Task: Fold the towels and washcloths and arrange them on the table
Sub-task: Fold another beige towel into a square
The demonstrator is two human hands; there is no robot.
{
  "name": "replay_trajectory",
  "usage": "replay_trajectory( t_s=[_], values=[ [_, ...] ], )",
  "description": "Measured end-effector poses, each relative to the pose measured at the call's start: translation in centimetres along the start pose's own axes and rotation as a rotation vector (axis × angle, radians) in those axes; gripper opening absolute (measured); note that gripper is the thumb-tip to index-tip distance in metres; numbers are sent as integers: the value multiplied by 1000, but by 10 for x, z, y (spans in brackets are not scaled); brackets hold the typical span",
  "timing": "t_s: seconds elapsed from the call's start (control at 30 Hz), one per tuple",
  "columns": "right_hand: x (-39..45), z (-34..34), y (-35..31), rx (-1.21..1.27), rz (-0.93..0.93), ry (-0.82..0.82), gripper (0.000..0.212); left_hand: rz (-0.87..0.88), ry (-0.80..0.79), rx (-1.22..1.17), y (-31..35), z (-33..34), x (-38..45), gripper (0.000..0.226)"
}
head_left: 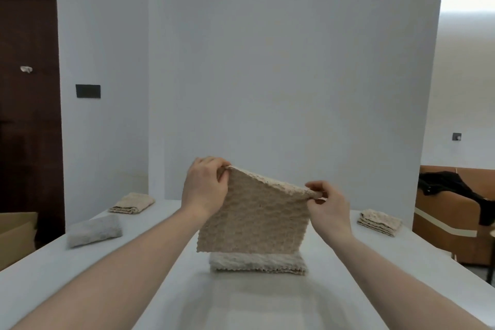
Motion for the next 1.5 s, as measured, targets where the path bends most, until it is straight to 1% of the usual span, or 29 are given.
replay_trajectory(
  t_s=[0.07, 0.17, 0.27, 0.37, 0.57, 0.67, 0.77, 0.87, 0.93, 1.0, 1.1, 1.23, 1.4, 1.5],
  values=[
    [-9, -13, -19, -31, -58, -35, 37, 28, 6, 7, 17, -20, 1, 16],
    [-24, -35, -46, -79, -136, -63, 30, 73, 12, 23, 43, -51, 2, 15],
    [-38, -57, -67, -120, -208, -27, 26, 107, 14, 36, 62, -80, -1, 13],
    [-48, -73, -81, -88, -240, -20, 23, 107, -21, 41, 73, -102, -7, 6],
    [-54, -91, -89, -64, -213, -45, 23, 5, -112, 71, 67, -121, -21, 25],
    [-52, -90, -76, -74, -151, -86, 18, -80, -212, 59, 51, -110, -30, 30],
    [-53, -84, -54, -119, -98, -132, 33, -183, -386, 78, 26, -84, -45, 21],
    [-57, -73, -26, -206, -35, -182, 32, -255, -575, 98, 5, -50, -68, 12],
    [-58, -63, -5, -238, 1, -215, 30, -297, -621, 96, -7, -29, -82, 11],
    [-58, -52, 17, -266, 39, -230, 31, -337, -609, 108, -20, -11, -90, 14],
    [-53, -35, 46, -279, 101, -237, 36, -401, -536, 126, -38, 12, -97, 18],
    [-41, -12, 75, -281, 156, -233, 37, -482, -456, 143, -55, 43, -97, 21],
    [-26, 12, 105, -250, 243, -229, 26, -571, -408, 128, -76, 76, -97, 20],
    [-21, 21, 117, -269, 241, -222, 22, -589, -375, 97, -85, 87, -97, 19]
  ],
)
Point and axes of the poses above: each hand's wrist, its own x-axis towards the middle knuckle, its own z-axis out of the palm, y = z × x, the point moved 7 cm from there along x, towards the middle knuckle, and after that the axes turned 3 degrees about -x, right-handed, at the moved point
